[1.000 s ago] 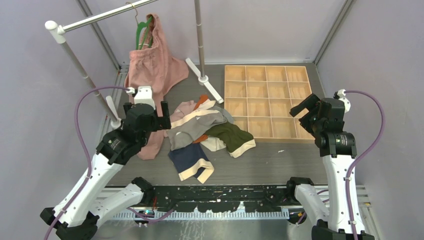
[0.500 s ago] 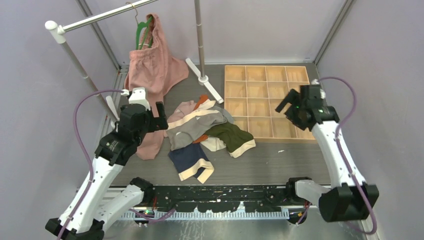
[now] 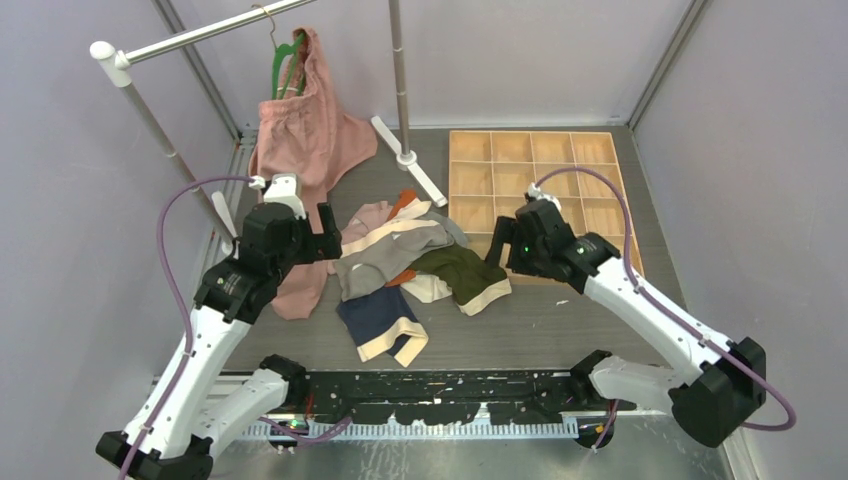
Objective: Roll the underwear
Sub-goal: Pick up the underwear from the center of the board.
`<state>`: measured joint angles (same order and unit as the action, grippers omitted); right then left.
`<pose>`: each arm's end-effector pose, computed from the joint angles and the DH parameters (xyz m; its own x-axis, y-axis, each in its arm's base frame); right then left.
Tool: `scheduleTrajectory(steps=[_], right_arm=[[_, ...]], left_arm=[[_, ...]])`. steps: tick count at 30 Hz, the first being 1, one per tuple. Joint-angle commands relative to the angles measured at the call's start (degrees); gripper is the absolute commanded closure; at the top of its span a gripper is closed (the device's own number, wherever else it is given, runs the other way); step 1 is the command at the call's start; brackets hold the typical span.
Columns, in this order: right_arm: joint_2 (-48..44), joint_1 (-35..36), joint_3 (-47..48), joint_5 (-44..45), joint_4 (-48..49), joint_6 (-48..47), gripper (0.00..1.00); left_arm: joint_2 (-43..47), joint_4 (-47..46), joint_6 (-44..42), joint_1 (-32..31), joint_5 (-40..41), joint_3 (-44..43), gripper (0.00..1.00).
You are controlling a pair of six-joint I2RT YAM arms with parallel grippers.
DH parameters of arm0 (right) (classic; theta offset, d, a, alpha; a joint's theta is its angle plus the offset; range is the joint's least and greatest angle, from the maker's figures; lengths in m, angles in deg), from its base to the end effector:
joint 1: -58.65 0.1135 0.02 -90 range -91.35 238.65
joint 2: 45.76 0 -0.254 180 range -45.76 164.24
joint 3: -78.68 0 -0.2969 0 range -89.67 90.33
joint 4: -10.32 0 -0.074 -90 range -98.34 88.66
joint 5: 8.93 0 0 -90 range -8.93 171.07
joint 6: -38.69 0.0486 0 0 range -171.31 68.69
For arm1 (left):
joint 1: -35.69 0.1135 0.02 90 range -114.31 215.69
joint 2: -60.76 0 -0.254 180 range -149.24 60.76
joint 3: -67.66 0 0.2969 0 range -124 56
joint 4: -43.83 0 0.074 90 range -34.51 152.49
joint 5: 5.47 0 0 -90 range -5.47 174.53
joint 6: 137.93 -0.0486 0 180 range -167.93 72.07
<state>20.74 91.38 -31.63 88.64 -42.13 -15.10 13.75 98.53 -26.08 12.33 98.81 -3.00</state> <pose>0.2515 0.1541 0.2704 -0.7882 0.1895 -0.5855 0.0024 0.9523 0.3050 0.2090 -0.0772 0.3559 -0.5103 -0.1725 -0.8425 0.0004 0.9796 -0.2008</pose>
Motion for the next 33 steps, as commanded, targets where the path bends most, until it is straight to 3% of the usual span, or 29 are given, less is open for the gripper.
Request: scheduleTrajectory(steps=[1, 8, 14, 24, 33], right_arm=[[-7.3, -0.2, -9.9, 1.0, 4.7, 5.7, 0.12], [-9.9, -0.2, -21.4, -6.8, 19.0, 9.0, 0.10], [-5.9, 1.6, -22.4, -21.1, 28.6, 5.8, 0.11], [3.8, 26.1, -13.9, -6.0, 29.3, -8.2, 0.10], [15.7, 31.1, -13.4, -8.4, 40.5, -16.0, 0.11]], left_arm=[[-0.4, -2.1, -0.5, 0.6, -2.3, -0.1, 0.00], [-1.6, -2.5, -0.6, 2.1, -5.3, -0.2, 0.00], [-1.8, -2.3, -0.6, 2.4, -5.3, 0.1, 0.01], [-2.4, -2.4, -0.3, 3.6, -6.5, 0.2, 0.02], [-1.9, -2.3, -0.2, 4.0, -6.4, 0.2, 0.02]])
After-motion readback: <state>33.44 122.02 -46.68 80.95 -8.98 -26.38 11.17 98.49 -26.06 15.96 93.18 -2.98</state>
